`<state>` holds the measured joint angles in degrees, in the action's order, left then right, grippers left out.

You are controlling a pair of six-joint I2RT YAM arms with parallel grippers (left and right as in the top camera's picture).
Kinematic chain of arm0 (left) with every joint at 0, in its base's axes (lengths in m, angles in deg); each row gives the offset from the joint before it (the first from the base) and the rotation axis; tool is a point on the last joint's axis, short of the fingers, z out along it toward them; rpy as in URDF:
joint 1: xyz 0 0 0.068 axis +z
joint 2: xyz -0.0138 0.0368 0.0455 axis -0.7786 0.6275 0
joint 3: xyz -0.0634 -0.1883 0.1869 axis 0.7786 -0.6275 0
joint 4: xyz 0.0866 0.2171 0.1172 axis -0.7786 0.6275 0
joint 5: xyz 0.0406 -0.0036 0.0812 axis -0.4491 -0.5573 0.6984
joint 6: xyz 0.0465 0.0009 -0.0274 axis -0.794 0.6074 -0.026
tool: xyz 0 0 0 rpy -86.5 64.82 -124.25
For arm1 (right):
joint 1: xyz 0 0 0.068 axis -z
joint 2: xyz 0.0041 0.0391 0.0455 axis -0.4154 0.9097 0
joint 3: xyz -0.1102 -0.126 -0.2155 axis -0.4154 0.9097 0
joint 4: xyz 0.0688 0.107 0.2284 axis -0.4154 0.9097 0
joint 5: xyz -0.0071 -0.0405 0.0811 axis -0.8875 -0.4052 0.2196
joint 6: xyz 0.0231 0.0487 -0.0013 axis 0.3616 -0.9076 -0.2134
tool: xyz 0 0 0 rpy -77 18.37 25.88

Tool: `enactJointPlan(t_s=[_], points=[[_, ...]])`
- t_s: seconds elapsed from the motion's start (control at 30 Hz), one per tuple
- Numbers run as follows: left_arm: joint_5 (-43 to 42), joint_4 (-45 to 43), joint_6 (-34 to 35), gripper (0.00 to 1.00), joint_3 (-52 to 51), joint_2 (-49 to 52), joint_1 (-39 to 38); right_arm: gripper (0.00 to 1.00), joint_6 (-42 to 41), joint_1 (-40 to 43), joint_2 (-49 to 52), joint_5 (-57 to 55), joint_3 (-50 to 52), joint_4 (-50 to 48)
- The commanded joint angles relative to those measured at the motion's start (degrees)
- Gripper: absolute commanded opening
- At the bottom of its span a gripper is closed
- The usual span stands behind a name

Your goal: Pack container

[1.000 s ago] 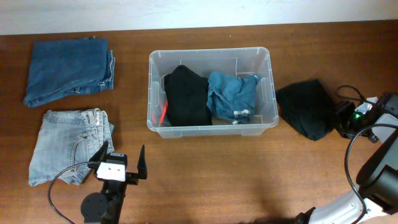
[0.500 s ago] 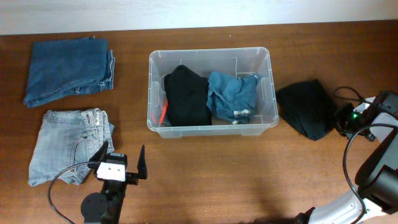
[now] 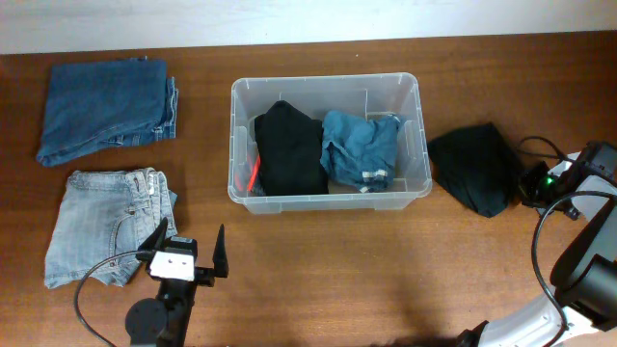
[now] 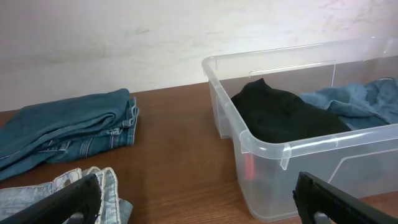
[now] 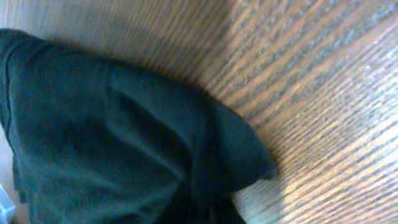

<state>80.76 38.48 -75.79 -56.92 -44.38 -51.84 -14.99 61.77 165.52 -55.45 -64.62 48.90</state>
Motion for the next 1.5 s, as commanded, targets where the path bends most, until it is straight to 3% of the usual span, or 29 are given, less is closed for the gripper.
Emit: enactJointPlan(t_s=[0.0,0.13,0.33,0.6,1.03,1.23,1.47], points=[[-0.8,0.1,-0.5,0.99,-0.2,-0.3,0.3,0.04,0.4,-1.6,11.4,-9.9,7.1,1.7],[-0.8,0.1,-0.5,0.99,-0.2,-0.3,0.3,0.04,0.4,-1.6,11.4,-7.8,6.5,1.7],[-0.8,0.1,-0.5,0.99,-0.2,-0.3,0.3,0.04,1.1,-1.5,10.9,4.7,1.7,4.4],[-0.8,0.1,-0.5,0.99,-0.2,-0.3,0.3,0.04,5.9,-1.6,5.0,19.5,-11.4,17.8],[-0.8,0.1,-0.5,0.99,-0.2,-0.3,0.3,0.04,8.5,-2.9,-12.5,20.1,-38.1,41.3],[-0.8,0.1,-0.5,0.99,-0.2,-0.3,0.3,0.04,8.3,-10.5,-20.4,20.1,-42.2,44.8],[-0.8,0.1,-0.5,0.99,-0.2,-0.3,0.3,0.04,5.6,-25.7,-25.5,20.0,-42.4,44.4]])
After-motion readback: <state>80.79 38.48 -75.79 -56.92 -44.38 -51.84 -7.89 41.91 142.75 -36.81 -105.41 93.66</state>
